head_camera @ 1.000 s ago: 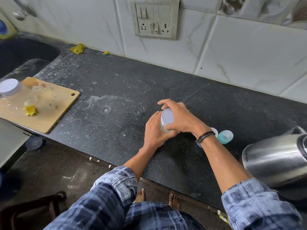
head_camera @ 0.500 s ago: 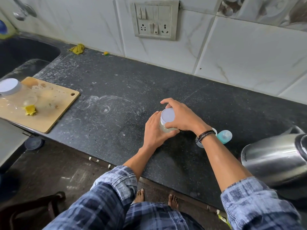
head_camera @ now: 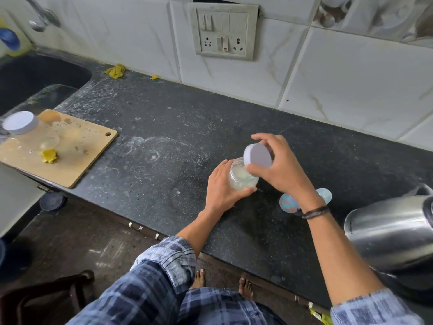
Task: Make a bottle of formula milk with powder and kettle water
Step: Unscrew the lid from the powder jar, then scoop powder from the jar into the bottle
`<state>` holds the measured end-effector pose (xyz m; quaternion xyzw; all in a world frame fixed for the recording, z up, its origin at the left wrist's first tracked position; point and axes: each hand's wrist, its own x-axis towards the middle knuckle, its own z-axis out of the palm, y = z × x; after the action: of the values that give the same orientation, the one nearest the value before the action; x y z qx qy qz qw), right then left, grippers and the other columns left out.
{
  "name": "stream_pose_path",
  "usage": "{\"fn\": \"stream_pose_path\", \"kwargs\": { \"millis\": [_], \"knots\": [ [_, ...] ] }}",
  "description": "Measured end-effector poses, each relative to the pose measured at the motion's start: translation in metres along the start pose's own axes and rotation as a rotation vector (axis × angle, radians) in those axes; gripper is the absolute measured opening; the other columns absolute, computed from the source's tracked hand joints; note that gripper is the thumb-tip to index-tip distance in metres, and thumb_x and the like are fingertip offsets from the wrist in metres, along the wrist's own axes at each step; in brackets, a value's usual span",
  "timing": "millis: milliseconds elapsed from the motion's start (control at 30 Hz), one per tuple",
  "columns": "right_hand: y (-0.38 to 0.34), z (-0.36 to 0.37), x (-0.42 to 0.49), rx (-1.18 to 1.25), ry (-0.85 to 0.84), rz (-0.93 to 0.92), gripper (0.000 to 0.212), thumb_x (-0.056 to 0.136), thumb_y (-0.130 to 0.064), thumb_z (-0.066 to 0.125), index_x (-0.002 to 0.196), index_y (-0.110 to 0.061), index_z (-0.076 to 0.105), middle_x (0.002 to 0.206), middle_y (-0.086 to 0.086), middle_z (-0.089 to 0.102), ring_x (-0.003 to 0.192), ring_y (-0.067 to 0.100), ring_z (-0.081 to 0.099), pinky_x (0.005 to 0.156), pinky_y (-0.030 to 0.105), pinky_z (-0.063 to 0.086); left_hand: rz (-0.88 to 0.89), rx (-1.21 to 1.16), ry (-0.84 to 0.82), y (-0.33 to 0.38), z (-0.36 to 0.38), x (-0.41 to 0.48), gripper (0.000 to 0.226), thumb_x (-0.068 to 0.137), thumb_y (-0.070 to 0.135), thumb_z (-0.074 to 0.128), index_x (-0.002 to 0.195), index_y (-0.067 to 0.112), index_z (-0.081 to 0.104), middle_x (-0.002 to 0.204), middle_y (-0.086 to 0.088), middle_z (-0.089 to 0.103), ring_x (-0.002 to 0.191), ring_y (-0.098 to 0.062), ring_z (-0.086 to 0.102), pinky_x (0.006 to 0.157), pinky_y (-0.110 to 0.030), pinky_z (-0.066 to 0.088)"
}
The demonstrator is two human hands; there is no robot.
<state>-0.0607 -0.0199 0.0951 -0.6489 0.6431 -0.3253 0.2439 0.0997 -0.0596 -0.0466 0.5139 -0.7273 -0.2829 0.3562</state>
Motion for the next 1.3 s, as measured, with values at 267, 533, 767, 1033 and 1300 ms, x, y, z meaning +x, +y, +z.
{"fn": "stream_pose_path", "kwargs": {
  "millis": [267,533,767,1033,1300],
  "knots": [
    [0.037,0.032,-0.099,0.057,0.275,-0.054,0.055,0.077,-0.048,0.08,0.124,-0.024,0.065,0.12,-0.005,0.038,0.119,0.012,0.049,0.094,0.04,0.055,-0.013,-0.015,-0.004,0.001,-0.001,0.0,0.091,0.061,0.073,0.08,0.137,0.038,0.046,0.139,0.017,0.053,0.141,-0.007,0.035,0.114,-0.027,0.026],
    [0.085,0.077,-0.139,0.026,0.357,-0.017,0.045,0.075,-0.031,0.089,0.105,-0.014,0.059,0.117,-0.003,0.041,0.117,0.004,0.047,0.105,0.018,0.038,-0.022,0.009,-0.029,0.002,-0.002,0.002,0.088,0.06,0.07,0.08,0.135,0.035,0.05,0.136,0.016,0.055,0.138,-0.012,0.04,0.114,-0.041,0.035],
    [0.103,0.095,-0.151,0.005,0.286,0.036,0.054,0.071,-0.016,0.095,0.111,-0.016,0.06,0.124,-0.006,0.037,0.125,0.001,0.044,0.106,0.009,0.033,-0.038,0.023,-0.034,0.002,-0.001,0.002,0.09,0.06,0.072,0.079,0.137,0.036,0.048,0.139,0.016,0.054,0.139,-0.01,0.038,0.115,-0.041,0.035],
    [0.102,0.098,-0.155,-0.042,0.208,0.123,0.054,0.072,-0.015,0.094,0.115,-0.017,0.061,0.126,-0.007,0.036,0.116,0.006,0.047,0.095,0.024,0.046,-0.041,0.007,-0.034,0.003,-0.001,0.0,0.091,0.061,0.069,0.08,0.139,0.033,0.048,0.141,0.013,0.053,0.14,-0.012,0.038,0.114,-0.042,0.035],
    [0.066,0.074,-0.146,-0.075,0.271,-0.026,0.029,0.087,-0.027,0.075,0.111,-0.011,0.067,0.124,0.001,0.054,0.117,0.017,0.056,0.104,0.021,0.043,-0.018,-0.003,-0.024,0.001,0.001,0.001,0.087,0.061,0.068,0.081,0.136,0.036,0.049,0.136,0.019,0.053,0.136,-0.009,0.04,0.114,-0.037,0.034]
  ]
}}
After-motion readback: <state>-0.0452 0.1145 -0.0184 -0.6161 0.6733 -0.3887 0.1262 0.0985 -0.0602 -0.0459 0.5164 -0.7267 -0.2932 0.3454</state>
